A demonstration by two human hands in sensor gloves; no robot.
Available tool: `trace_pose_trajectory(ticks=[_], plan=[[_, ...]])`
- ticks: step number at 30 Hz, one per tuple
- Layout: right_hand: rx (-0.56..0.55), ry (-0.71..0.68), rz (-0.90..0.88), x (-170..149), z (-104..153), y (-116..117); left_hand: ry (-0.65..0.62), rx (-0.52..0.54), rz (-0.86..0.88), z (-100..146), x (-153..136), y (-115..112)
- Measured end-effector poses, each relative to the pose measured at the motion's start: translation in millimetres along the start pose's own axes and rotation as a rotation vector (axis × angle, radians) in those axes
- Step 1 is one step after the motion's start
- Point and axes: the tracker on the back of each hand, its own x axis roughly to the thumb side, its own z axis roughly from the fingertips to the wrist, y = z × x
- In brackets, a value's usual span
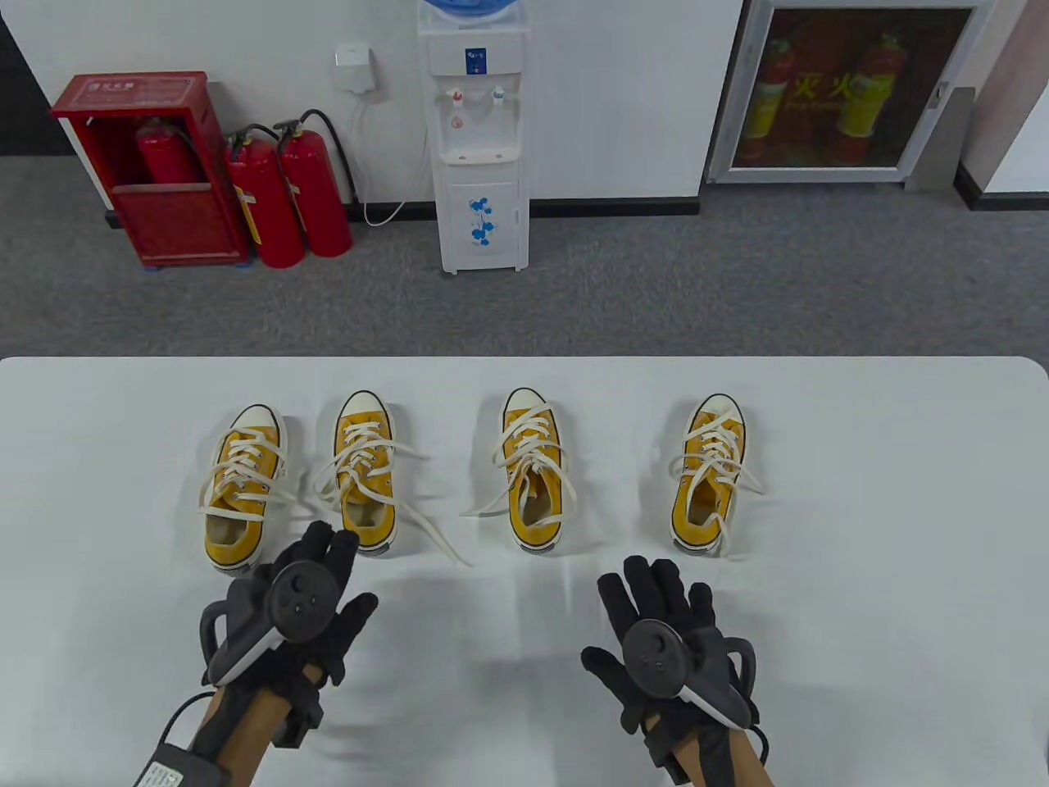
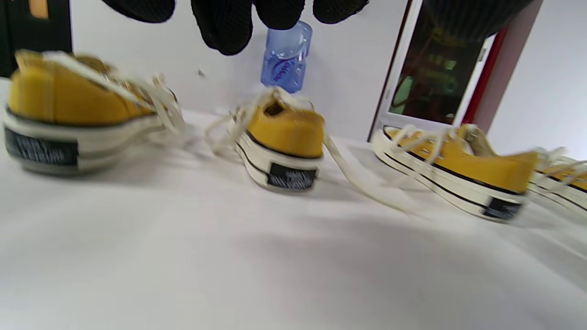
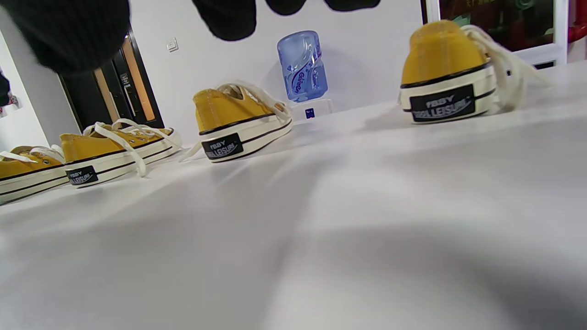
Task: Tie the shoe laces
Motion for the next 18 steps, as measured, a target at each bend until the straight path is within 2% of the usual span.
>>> trace_pose_trajectory(ticks=[4, 9, 14, 16, 18], plan=[[0.006, 0.012, -0.016, -2.5, -0.7, 0.0, 0.057, 0.017, -0.014, -25.2, 0.1, 20.6], [0.01, 0.025, -0.037, -5.6, -1.5, 0.1, 0.152, -0.002, -0.053, -60.1, 1.3, 29.2], [0.014, 0.03, -0.038, -6.8, -1.8, -0.4, 0.239, -0.023, -0.019, -92.4, -7.8, 18.5], [0.013, 0.039, -0.025, -6.8, -1.7, -2.2, 0.26, 0.005, -0.045, -102.1, -11.2, 10.1], [-0.004, 0.04, -0.027, -7.1, -1.1, -4.3, 0.275, -0.011, -0.084, -111.6, -14.8, 2.2]])
